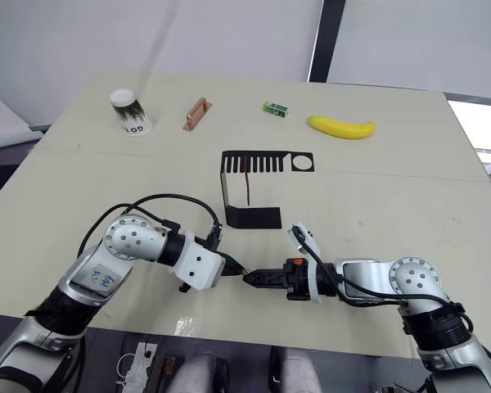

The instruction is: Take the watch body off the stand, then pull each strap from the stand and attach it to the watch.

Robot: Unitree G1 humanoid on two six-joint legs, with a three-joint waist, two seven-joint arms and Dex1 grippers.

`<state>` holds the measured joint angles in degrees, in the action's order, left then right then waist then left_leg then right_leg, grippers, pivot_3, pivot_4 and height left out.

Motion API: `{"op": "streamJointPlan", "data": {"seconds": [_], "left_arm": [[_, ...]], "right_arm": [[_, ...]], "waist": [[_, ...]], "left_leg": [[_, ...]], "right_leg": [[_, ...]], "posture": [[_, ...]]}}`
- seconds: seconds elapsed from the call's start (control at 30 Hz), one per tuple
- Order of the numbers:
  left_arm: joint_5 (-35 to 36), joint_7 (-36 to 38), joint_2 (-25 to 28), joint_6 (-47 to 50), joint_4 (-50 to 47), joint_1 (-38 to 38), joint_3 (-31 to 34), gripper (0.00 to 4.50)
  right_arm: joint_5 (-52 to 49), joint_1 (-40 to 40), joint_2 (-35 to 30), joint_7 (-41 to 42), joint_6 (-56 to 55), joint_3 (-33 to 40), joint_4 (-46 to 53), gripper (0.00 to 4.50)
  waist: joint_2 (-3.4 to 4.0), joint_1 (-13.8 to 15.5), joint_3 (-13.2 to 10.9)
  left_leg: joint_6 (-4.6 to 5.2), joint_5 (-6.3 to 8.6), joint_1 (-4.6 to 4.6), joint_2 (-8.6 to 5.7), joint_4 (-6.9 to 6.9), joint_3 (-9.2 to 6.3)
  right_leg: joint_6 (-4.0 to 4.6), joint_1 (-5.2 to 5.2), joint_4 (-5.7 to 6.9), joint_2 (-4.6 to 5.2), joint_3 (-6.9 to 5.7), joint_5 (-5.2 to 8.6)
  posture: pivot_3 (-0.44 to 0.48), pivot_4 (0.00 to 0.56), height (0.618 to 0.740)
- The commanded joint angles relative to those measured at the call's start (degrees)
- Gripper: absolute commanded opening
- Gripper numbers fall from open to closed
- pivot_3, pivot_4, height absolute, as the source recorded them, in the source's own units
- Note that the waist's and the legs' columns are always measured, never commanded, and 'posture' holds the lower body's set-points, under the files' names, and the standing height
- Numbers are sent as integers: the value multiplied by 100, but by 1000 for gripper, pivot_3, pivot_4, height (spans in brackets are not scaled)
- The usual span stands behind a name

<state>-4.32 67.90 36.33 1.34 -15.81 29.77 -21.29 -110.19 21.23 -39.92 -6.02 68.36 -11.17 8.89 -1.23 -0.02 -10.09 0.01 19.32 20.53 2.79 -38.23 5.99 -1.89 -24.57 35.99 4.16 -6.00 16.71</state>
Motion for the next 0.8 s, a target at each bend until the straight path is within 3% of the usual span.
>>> {"op": "streamJointPlan", "data": {"seconds": [0.03, 0.8], "left_arm": [[275, -142, -86, -50, -490, 133, 200, 0], [-44, -272, -392, 233, -396, 279, -41, 0]], "right_arm": [[71, -58, -8, -58, 103, -232, 98, 1533], [189, -37, 3, 38, 176, -248, 226, 1533]], "waist": [[0, 1, 0], [0, 1, 0]], "left_leg": [[0, 0, 0, 0, 0, 0], [0, 0, 0, 0, 0, 0]], "right_leg": [[0, 0, 0, 0, 0, 0], [0, 0, 0, 0, 0, 0]], "posture": [[0, 150, 740], [0, 150, 740]]}}
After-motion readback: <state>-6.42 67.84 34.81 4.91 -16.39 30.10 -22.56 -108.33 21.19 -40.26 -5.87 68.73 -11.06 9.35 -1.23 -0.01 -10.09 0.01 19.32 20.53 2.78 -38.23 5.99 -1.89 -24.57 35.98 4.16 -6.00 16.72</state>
